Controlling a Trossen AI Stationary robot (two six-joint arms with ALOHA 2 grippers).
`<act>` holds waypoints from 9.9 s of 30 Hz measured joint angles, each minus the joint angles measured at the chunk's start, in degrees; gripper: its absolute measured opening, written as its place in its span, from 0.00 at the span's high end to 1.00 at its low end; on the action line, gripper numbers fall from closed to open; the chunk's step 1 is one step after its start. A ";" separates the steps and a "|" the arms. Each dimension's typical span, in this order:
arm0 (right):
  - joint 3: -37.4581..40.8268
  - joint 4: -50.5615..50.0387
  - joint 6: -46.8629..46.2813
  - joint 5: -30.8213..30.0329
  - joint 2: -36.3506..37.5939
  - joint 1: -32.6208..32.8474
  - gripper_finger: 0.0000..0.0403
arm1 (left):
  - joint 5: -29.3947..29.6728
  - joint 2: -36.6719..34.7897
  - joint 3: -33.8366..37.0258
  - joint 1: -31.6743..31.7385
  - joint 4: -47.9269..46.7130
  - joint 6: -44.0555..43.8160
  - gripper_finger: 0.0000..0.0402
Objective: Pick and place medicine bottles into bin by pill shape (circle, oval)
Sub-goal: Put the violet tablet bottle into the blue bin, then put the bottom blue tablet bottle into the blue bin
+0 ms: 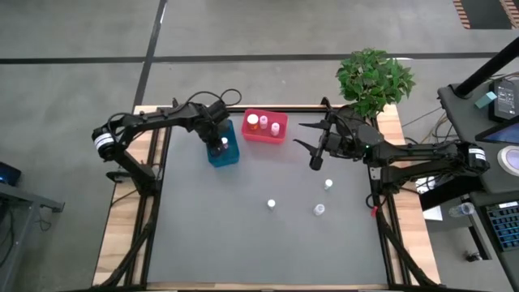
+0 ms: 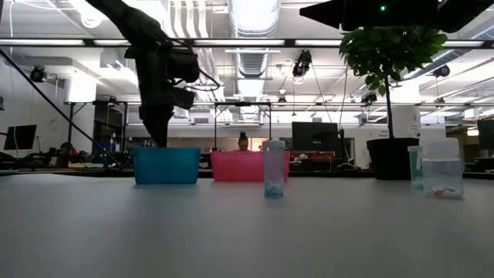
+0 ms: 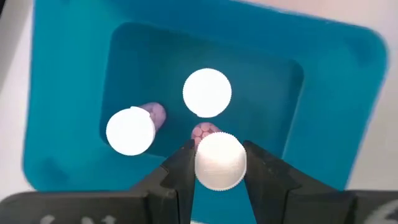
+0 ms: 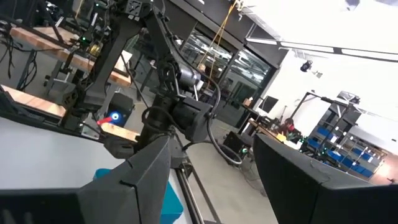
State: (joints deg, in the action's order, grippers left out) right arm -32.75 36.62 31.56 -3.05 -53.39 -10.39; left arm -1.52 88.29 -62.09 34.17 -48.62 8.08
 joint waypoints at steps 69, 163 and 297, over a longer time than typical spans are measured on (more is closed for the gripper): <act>-12.28 -23.15 -12.64 -0.39 -3.89 17.49 0.46 | 2.21 -21.46 12.71 -28.80 45.67 -1.81 0.67; -38.23 -59.21 -31.32 -8.94 -45.04 24.61 0.72 | 11.15 -18.15 13.01 -51.17 52.02 -3.79 0.67; -84.21 -61.69 -16.58 0.72 -78.09 -1.99 0.71 | 45.70 -57.57 37.36 -46.49 58.88 19.32 0.67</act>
State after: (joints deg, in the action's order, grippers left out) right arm -116.97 -25.07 14.98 -2.33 -131.48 -12.38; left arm 44.18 30.72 -24.73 -12.32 10.26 27.40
